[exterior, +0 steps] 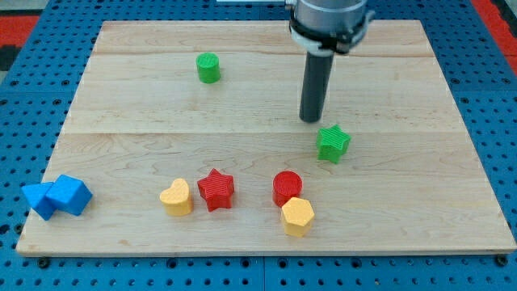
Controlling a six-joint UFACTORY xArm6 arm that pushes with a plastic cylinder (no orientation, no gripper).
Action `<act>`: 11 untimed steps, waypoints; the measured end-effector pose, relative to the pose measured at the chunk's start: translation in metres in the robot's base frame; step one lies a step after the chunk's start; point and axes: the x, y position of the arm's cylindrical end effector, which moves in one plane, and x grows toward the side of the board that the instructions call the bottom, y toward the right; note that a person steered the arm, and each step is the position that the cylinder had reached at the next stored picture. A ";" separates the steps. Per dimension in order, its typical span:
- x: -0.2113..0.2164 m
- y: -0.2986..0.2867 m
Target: Move the green circle above the green star
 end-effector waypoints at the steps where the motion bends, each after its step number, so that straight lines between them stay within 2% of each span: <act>1: 0.042 0.008; 3: 0.119 0.078; 4: 0.053 0.078; 5: -0.062 0.042; 6: -0.118 -0.064; 7: -0.139 -0.160; 8: -0.074 -0.117; 9: -0.034 -0.077; 10: -0.088 -0.126; 11: -0.057 -0.136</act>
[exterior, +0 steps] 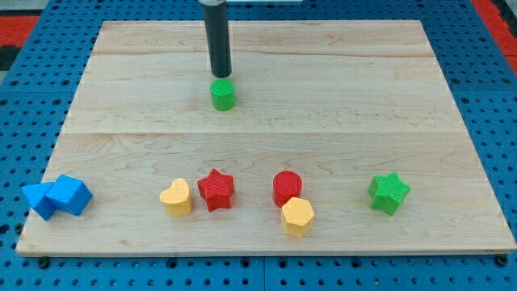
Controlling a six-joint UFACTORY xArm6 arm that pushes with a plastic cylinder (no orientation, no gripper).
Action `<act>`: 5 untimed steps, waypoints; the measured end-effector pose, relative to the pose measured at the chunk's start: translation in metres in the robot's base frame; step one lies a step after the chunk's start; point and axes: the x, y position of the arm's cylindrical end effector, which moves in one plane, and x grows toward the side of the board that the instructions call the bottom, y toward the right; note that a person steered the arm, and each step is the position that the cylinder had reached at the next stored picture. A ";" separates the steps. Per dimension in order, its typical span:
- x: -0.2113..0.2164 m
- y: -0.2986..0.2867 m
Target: Move the green circle above the green star
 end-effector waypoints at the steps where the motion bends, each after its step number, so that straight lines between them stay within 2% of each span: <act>1: 0.035 0.026; 2: 0.058 -0.025; 3: 0.087 0.006; 4: 0.142 0.086; 5: 0.171 0.173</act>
